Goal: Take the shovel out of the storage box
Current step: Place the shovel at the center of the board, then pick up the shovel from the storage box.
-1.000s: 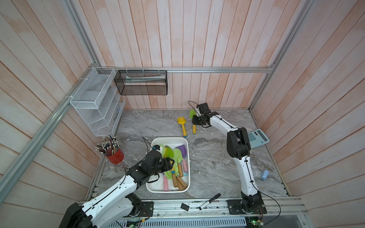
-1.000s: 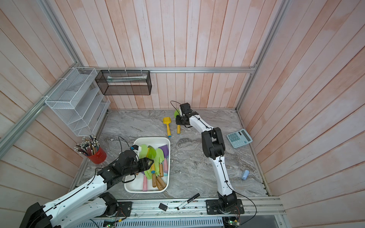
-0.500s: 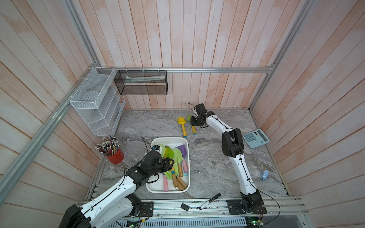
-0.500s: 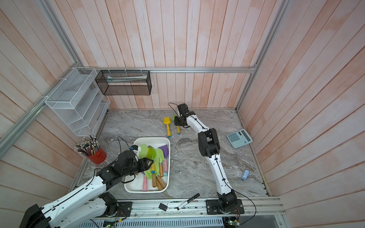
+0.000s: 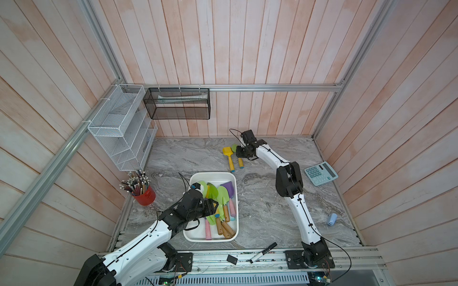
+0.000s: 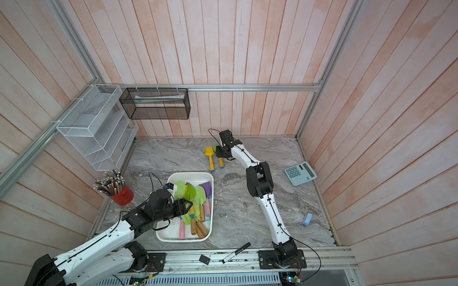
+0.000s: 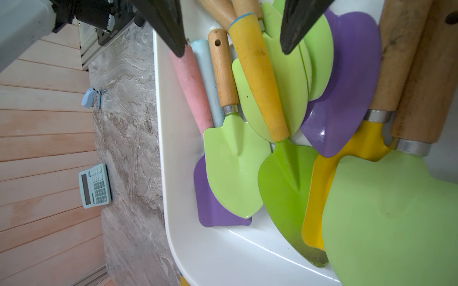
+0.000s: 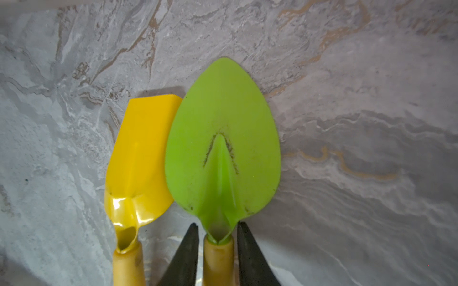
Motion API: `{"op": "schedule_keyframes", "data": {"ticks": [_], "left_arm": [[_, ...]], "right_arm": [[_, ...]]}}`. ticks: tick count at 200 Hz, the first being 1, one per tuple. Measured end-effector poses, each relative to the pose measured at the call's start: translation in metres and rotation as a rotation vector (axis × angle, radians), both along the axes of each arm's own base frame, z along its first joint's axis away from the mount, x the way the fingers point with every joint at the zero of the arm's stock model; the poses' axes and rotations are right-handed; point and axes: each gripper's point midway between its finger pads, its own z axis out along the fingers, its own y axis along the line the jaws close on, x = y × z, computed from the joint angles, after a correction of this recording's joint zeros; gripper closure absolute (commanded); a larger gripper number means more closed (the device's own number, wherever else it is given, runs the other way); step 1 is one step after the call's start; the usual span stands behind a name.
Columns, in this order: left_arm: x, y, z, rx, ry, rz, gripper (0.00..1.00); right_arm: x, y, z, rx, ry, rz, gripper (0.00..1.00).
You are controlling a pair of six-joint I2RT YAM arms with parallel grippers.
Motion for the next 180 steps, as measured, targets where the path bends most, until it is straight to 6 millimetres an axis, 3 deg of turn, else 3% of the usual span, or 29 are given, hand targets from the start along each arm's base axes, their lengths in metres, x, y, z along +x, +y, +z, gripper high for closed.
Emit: {"op": "schedule_keyframes", "data": {"ticks": [59, 88, 108, 151, 164, 180], "left_arm": [[-0.002, -0.001, -0.003, 0.005, 0.009, -0.008, 0.37], [-0.006, -0.006, -0.013, 0.03, 0.04, -0.03, 0.37], [-0.011, -0.01, -0.024, 0.057, 0.072, -0.048, 0.37], [-0.01, -0.017, -0.037, 0.116, 0.117, -0.06, 0.37], [-0.008, -0.02, -0.037, 0.135, 0.12, -0.06, 0.38], [-0.005, -0.021, -0.035, 0.146, 0.117, -0.055, 0.4]], "right_arm": [[-0.001, 0.0, 0.001, 0.004, 0.002, 0.006, 0.56], [-0.019, -0.01, 0.006, -0.003, 0.029, 0.007, 0.53], [-0.037, -0.022, 0.029, 0.006, 0.016, 0.003, 0.53], [-0.07, -0.044, 0.112, 0.1, -0.137, -0.017, 0.53], [-0.082, -0.049, 0.125, 0.125, -0.168, -0.018, 0.53], [-0.098, -0.054, 0.128, 0.143, -0.18, -0.016, 0.53]]}}
